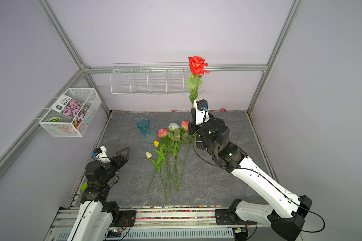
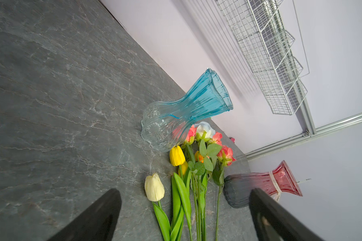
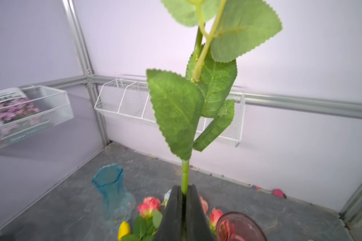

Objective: Arrange the flowers in different vases according to their variety
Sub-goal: Insert the flower into the vase.

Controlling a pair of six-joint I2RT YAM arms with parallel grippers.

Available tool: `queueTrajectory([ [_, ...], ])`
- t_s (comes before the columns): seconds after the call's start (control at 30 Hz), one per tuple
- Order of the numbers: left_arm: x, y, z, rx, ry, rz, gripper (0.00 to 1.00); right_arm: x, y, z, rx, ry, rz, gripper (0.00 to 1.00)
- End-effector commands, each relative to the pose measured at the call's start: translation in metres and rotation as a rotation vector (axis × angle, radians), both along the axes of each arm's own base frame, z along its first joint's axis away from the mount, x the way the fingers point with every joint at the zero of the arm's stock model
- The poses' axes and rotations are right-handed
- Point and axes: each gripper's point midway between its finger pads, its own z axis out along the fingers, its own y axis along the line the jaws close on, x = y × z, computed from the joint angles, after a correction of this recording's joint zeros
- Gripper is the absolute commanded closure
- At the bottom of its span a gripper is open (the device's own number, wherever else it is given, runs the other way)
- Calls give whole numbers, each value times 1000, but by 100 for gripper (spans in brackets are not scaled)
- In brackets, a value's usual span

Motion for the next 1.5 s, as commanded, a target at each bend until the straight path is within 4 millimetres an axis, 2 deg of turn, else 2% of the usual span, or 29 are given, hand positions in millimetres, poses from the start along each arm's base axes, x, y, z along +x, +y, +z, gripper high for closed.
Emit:
queueTrajectory([
  [0.0, 0, -6, 11, 22, -51, -42, 0, 18, -31, 38, 32, -138, -150, 100],
  [0.13, -1, -7, 13, 23, -59, -48, 0, 37, -43, 47, 62, -184, -195, 100],
  [0.27, -1, -8, 13, 22, -64, -53, 0, 67, -48, 40, 56, -178, -230, 100],
  [0.43, -2, -9, 15, 22, -73, -58, 0, 105, -52, 8, 43, -125, -258, 100],
  [0.5, -2, -9, 15, 22, -73, -59, 0, 118, -52, -11, 38, -89, -254, 100],
  [0.67, -3, -11, 18, 21, -85, -71, 0, 133, -55, -63, 53, -1, -241, 100],
  [0.83, -4, -13, 19, 17, -93, -79, 0, 127, -53, -114, 84, 75, -211, 100],
  [1.0, -4, -14, 19, 18, -97, -90, 0, 114, -55, -145, 114, 130, -188, 99],
  [1.1, -5, -19, 23, 11, -112, -118, 0, 102, -59, -146, 129, 155, -180, 71],
  [1.17, -6, -24, 25, -1, -119, -148, 0, 94, -61, -142, 133, 176, -171, 66],
  [1.23, -6, -29, 25, -22, -106, -171, 0, 83, -62, -135, 147, 186, -146, 56],
  [1.33, -6, -44, 28, -49, -94, -237, 0, 65, -64, -126, 170, 215, -112, 54],
  [1.47, -14, -67, 38, -55, -125, -325, 0, 39, -73, -130, 187, 301, -109, 46],
])
